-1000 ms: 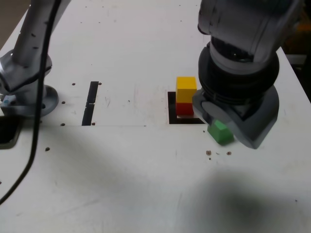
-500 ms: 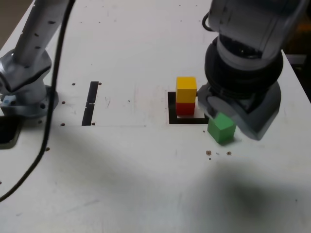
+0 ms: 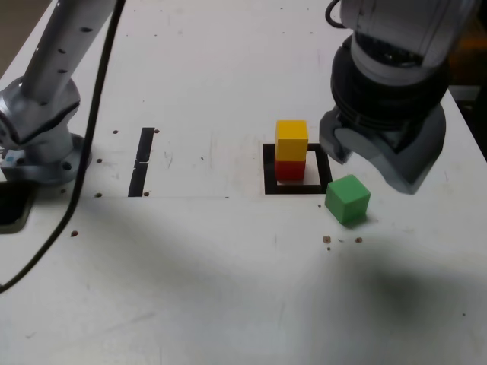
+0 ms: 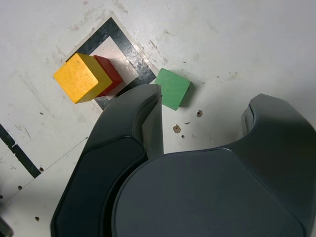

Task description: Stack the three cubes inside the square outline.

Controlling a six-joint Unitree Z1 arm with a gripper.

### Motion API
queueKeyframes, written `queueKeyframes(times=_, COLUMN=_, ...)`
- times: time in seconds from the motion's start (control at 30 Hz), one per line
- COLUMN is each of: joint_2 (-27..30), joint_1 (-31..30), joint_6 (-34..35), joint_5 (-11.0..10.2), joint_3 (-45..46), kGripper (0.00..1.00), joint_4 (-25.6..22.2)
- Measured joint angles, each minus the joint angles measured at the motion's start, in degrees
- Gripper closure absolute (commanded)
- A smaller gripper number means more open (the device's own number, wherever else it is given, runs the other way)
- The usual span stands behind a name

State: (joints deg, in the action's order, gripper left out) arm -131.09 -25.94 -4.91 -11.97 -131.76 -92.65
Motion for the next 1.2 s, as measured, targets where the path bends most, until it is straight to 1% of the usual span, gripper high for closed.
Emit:
queueKeyframes(times=0.7, joint_2=1.26, joint_1=2.69, joint_6=-0.54, joint_5=-0.46, joint_3=2.14, kGripper=0.36, joint_4=0.00)
queueKeyframes(times=1.2, joint_2=0.31, joint_1=4.08, joint_6=-1.22, joint_5=-0.83, joint_3=1.02, kGripper=0.36, joint_4=0.00)
